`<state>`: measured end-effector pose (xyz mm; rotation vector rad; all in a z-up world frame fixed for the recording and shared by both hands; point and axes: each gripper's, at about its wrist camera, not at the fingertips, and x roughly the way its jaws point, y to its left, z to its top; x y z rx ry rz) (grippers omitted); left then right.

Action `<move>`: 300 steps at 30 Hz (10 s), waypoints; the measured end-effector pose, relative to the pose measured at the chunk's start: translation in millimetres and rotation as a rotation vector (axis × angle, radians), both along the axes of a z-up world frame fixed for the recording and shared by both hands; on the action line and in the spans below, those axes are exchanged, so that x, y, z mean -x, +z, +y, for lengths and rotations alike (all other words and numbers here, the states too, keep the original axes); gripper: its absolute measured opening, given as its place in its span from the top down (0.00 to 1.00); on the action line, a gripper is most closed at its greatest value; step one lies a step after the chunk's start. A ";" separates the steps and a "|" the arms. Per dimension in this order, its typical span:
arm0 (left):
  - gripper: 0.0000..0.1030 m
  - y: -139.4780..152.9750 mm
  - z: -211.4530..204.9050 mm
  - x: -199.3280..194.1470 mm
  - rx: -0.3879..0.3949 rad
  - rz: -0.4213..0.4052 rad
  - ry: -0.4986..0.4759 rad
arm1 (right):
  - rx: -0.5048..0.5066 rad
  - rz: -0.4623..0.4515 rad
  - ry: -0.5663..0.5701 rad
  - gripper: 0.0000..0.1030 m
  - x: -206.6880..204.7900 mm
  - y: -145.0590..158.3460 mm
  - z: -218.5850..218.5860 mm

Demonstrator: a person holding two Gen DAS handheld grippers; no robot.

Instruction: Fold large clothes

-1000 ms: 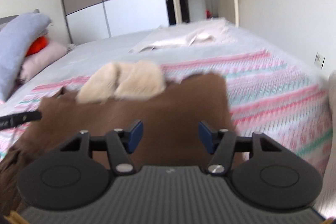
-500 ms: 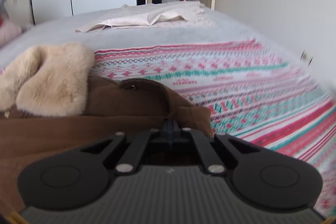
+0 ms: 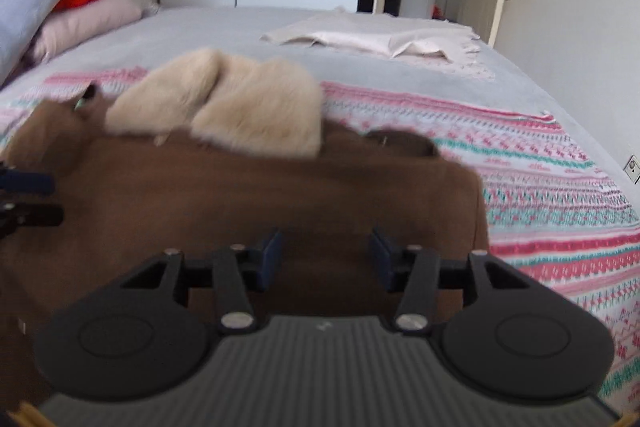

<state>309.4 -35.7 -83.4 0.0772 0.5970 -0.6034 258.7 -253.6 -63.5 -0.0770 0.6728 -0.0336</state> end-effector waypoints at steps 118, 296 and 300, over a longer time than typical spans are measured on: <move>0.78 104.3 206.5 4.1 0.810 0.155 0.337 | -0.991 -0.336 -0.240 0.86 105.7 75.3 -158.9; 0.52 -23.7 90.2 16.0 0.687 0.117 1.017 | -0.336 -0.281 -0.032 0.49 34.3 26.3 85.1; 0.69 -19.3 88.4 17.9 0.693 0.055 1.010 | -0.371 -0.190 0.058 0.71 20.7 16.8 96.9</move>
